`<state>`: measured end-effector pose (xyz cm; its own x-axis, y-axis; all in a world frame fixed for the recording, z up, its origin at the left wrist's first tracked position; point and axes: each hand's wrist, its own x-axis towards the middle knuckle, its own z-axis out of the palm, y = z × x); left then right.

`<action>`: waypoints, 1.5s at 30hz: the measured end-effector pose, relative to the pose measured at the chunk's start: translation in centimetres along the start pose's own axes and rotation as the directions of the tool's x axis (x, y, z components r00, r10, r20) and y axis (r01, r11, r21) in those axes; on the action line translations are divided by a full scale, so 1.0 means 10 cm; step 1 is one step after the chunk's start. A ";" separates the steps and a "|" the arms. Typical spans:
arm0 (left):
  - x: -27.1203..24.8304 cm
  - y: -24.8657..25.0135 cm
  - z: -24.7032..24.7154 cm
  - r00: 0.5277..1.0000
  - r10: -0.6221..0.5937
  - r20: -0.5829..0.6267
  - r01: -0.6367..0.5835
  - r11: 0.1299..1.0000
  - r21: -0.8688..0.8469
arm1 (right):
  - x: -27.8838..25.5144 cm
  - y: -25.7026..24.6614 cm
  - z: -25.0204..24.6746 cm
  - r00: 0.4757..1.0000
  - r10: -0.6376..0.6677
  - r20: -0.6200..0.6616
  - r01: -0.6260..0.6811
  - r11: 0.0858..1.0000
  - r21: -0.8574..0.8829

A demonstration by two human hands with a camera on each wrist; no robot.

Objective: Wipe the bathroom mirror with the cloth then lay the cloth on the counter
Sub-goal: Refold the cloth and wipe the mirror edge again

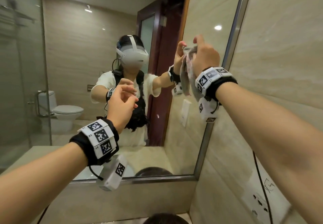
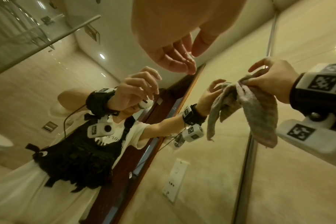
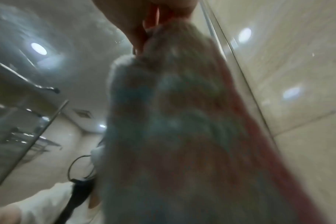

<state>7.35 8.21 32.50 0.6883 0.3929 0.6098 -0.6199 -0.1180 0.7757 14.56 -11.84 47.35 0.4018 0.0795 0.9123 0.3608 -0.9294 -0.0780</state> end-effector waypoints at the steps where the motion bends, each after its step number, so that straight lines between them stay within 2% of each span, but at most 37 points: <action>1: -0.01 0.03 -0.02 1.000 0.003 0.000 -0.003 1.000 0.003 | 0.05 0.01 -0.01 0.999 -0.032 -0.023 0.032 0.999 0.007; 3: -0.02 0.06 -0.06 1.000 0.016 -0.006 -0.016 1.000 0.010 | 0.13 0.03 0.01 0.996 -0.074 -0.042 0.075 0.997 0.014; 6: -0.03 0.10 -0.11 0.999 0.035 -0.015 -0.035 0.999 0.033 | 0.13 0.06 0.10 0.982 -0.179 0.050 0.186 0.951 -0.245; 8: -0.02 0.12 -0.15 0.999 0.036 -0.025 -0.035 0.999 0.041 | 0.11 0.08 0.13 0.972 -0.201 0.122 0.233 0.887 -0.398; 10: -0.01 0.13 -0.18 0.999 0.036 -0.035 -0.035 0.999 0.038 | 0.14 0.12 0.13 0.968 -0.187 0.168 0.246 0.847 -0.471; 12: 0.01 0.13 -0.21 0.999 0.032 -0.041 -0.031 0.999 0.033 | 0.23 0.17 0.15 0.960 -0.171 0.222 0.252 0.876 -0.412; 15: 0.05 0.11 -0.24 0.998 0.015 -0.054 -0.013 0.999 0.046 | 0.39 0.19 0.12 0.938 -0.116 0.327 0.198 0.953 -0.230; 18: 0.05 0.06 -0.25 0.999 0.015 -0.051 -0.012 0.998 0.056 | 0.42 0.14 0.15 0.951 -0.097 0.295 0.161 0.967 -0.199; 21: 0.01 -0.03 -0.26 0.998 0.000 -0.059 0.004 0.998 0.062 | 0.25 0.07 0.23 0.965 -0.031 0.260 0.070 0.987 -0.144; 25: -0.08 -0.23 -0.29 0.997 -0.053 -0.053 0.057 0.994 0.088 | -0.32 0.08 0.46 0.973 -0.020 0.229 0.059 0.984 -0.167; 29: -0.25 -0.44 -0.30 0.991 -0.110 -0.072 0.117 0.988 0.105 | -1.03 0.21 0.74 0.961 -0.011 0.275 0.060 0.983 -0.171; 37: -0.90 -1.03 -0.39 0.961 -0.267 -0.076 0.275 0.948 0.158 | -2.53 0.39 1.33 0.877 0.180 0.445 -0.127 0.981 -0.146; 41: -1.18 -1.28 -0.58 0.940 -0.325 -0.102 0.340 0.918 0.202 | -3.16 0.33 1.58 0.849 0.198 0.491 -0.172 0.980 -0.097; 45: -1.37 -1.46 -0.83 0.922 -0.362 -0.137 0.385 0.890 0.245 | -3.60 0.24 1.74 0.830 0.181 0.527 -0.145 0.983 -0.110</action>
<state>3.89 12.10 11.47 0.8075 0.5296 0.2598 -0.1940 -0.1775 0.9648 15.58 -10.65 7.34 0.8424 0.0876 0.5317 0.2041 -0.9651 -0.1643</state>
